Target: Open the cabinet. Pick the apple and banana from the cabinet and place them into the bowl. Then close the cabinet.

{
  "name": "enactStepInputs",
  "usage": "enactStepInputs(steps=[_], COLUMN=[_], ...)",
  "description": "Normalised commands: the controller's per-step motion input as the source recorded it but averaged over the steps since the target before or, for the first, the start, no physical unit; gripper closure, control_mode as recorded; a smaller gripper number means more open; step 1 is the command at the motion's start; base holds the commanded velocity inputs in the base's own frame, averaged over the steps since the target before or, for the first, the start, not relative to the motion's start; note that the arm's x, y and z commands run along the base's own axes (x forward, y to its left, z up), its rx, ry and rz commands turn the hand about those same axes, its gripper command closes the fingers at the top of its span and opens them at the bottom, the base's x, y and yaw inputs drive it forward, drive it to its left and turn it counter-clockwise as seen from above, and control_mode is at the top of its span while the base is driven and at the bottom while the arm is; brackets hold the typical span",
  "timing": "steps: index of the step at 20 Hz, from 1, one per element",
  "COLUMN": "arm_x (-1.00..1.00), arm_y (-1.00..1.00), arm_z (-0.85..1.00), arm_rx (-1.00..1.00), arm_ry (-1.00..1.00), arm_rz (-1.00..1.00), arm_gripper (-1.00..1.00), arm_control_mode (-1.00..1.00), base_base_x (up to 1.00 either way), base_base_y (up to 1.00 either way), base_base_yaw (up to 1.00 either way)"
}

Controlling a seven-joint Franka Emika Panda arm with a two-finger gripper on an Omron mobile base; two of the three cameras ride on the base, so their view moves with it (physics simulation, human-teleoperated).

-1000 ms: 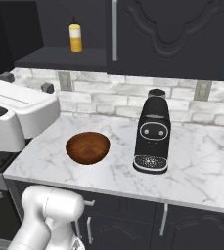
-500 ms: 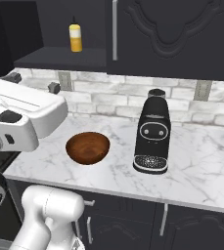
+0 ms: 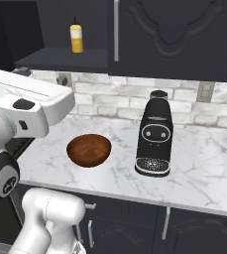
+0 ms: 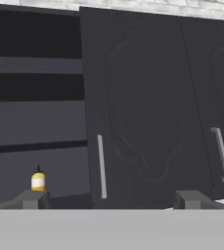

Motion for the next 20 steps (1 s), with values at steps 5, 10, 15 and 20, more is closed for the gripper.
enactStepInputs(steps=[5,10,15,20], arm_x=[0.64,0.77,0.76,0.54], arm_y=[0.03,0.00,0.00,-0.11], arm_z=[0.00,0.00,0.00,0.00], arm_rx=[0.00,0.00,0.00,0.00], arm_ry=[0.00,0.00,0.00,0.04], arm_rz=[0.01,0.05,0.09,0.09], arm_gripper=[-1.00,-1.00,-1.00,-1.00], arm_control_mode=[-1.00,-1.00,-1.00,-1.00], base_base_x=[0.00,0.00,0.00,0.00], base_base_y=[0.00,0.00,0.00,0.00], base_base_yaw=[0.00,0.00,0.00,0.00])
